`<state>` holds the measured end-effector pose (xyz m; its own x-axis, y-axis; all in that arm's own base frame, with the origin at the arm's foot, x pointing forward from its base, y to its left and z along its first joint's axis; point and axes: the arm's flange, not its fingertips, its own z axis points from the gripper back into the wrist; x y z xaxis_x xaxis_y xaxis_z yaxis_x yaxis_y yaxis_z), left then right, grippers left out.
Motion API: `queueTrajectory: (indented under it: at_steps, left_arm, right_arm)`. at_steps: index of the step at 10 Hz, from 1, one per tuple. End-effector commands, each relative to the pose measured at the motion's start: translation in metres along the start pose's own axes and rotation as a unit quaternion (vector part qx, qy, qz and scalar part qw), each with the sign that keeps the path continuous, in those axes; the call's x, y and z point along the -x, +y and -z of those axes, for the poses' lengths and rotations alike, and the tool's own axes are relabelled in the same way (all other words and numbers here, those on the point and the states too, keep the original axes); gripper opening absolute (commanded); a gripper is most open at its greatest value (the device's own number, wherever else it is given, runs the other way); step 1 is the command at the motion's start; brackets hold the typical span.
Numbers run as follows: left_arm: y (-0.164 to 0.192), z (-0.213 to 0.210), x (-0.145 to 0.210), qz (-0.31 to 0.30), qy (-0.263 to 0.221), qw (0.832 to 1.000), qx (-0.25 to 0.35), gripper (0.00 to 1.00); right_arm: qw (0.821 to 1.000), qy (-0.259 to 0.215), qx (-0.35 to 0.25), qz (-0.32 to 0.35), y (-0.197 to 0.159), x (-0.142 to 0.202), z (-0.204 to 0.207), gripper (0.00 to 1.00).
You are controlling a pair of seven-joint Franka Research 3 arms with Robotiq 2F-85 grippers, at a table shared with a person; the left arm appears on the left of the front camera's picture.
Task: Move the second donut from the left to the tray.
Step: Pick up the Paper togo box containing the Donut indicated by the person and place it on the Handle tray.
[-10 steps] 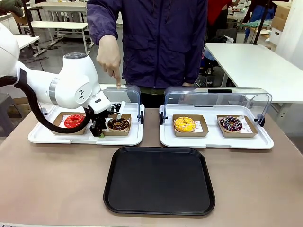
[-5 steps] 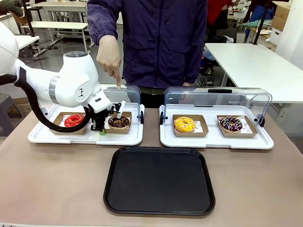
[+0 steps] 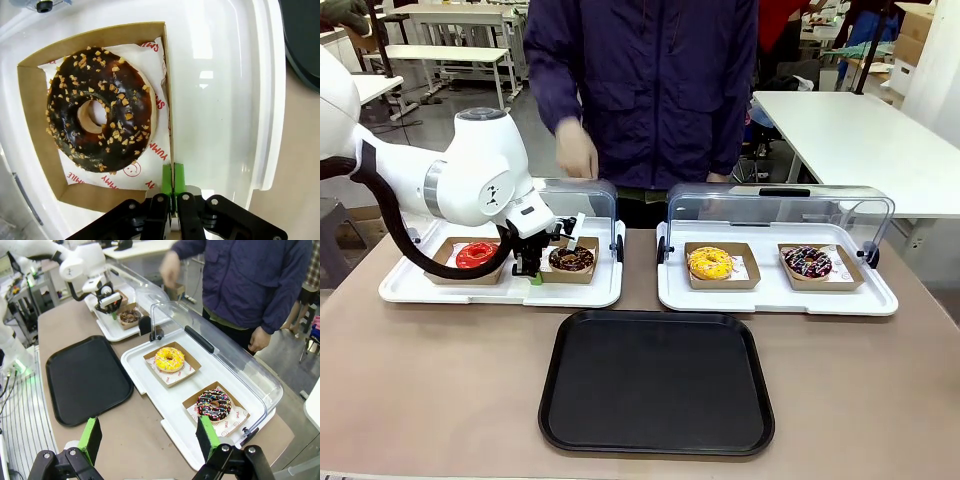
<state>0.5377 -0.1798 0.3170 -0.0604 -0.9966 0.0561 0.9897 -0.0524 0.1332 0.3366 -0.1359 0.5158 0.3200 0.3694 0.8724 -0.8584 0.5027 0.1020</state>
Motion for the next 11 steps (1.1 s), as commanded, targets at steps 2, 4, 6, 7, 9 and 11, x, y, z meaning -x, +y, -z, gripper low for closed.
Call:
queueTrajectory:
  at_steps: [2, 4, 6, 7, 9, 11]
  left_arm:
    - [-0.001, 0.0, 0.0, 0.0, 0.0, 1.0, -0.001, 0.0]
    - [-0.006, -0.014, -0.004, 0.001, -0.01, 0.999, -0.041, 0.02]
    - [-0.013, -0.034, -0.013, -0.002, -0.021, 0.997, -0.071, 0.02]
    - [-0.016, -0.042, -0.017, 0.001, -0.022, 0.997, -0.078, 0.02]
    - [-0.021, -0.061, -0.023, 0.0, -0.017, 0.996, -0.091, 0.02]
    - [-0.032, -0.08, -0.029, -0.001, -0.002, 0.996, -0.094, 0.02]
  right_arm:
    - [1.0, -0.015, 0.0, -0.013, -0.003, -0.002, 0.0, 1.0]
    - [1.0, -0.015, 0.0, -0.013, -0.003, -0.002, 0.0, 1.0]
    - [1.0, -0.015, 0.0, -0.013, -0.003, -0.002, 0.0, 1.0]
    - [1.0, -0.015, 0.0, -0.013, -0.003, -0.002, 0.0, 1.0]
    - [1.0, -0.015, 0.0, -0.013, -0.003, -0.002, 0.0, 1.0]
    - [1.0, -0.015, 0.0, -0.013, -0.003, -0.002, 0.0, 1.0]
